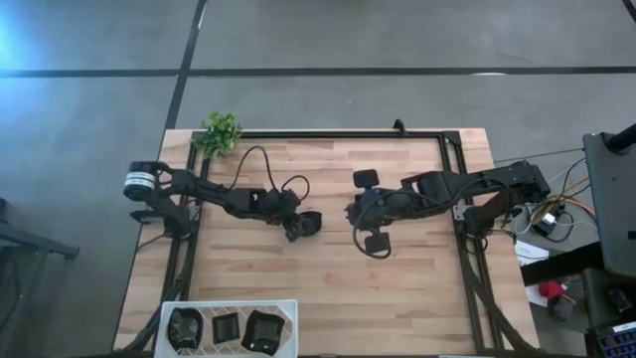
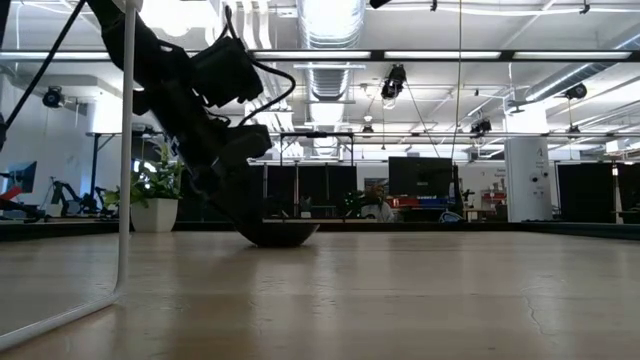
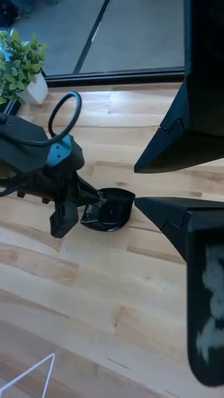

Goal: Pick & Place Mini shaped plates
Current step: Stack the black leaf shaped plate on top of the other black leaf shaped plates on the shelf, then return to Home Position

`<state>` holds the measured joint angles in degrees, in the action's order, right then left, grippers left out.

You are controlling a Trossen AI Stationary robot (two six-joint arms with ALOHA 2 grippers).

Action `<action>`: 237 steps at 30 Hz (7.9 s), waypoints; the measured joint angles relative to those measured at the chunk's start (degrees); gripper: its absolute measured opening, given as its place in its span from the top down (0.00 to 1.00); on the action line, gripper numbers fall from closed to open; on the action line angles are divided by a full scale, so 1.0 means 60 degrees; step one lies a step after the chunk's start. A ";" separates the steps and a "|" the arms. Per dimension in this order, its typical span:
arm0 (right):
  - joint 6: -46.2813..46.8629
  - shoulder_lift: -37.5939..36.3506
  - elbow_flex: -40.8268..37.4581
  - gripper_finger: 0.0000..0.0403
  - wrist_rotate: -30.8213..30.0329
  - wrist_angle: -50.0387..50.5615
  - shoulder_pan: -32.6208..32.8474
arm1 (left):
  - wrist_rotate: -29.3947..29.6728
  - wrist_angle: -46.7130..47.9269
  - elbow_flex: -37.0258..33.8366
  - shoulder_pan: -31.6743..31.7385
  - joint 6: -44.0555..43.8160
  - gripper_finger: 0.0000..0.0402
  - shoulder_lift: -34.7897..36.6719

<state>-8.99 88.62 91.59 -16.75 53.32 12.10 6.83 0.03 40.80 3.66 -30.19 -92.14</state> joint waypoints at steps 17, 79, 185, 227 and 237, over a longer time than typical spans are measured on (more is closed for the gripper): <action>-0.0003 0.0000 0.0000 0.83 -0.0011 0.0004 0.0000 | -0.0169 0.0375 -0.0007 0.0010 0.0580 1.00 0.1072; 0.0003 -0.0153 0.0004 0.83 0.0018 -0.1526 -0.0025 | -0.6314 1.2968 0.3617 -0.1399 0.3792 1.00 0.8361; 0.0433 -0.0237 0.0004 0.83 0.0037 -0.1519 -0.0022 | -0.3791 0.9062 0.3464 -0.9395 -0.1026 1.00 0.5023; 0.0474 -0.0686 0.0004 0.87 0.0659 -0.1526 -0.0018 | -0.0548 0.9218 0.4353 -0.9369 0.0784 0.85 0.5869; -0.0163 -0.1478 0.0004 0.98 0.2058 -0.1413 -0.0018 | 0.2410 0.9198 0.4331 -0.9369 0.2495 0.98 0.6256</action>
<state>-9.97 79.75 91.61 -4.40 44.84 11.99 21.29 55.22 66.78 -52.56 -15.23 -54.60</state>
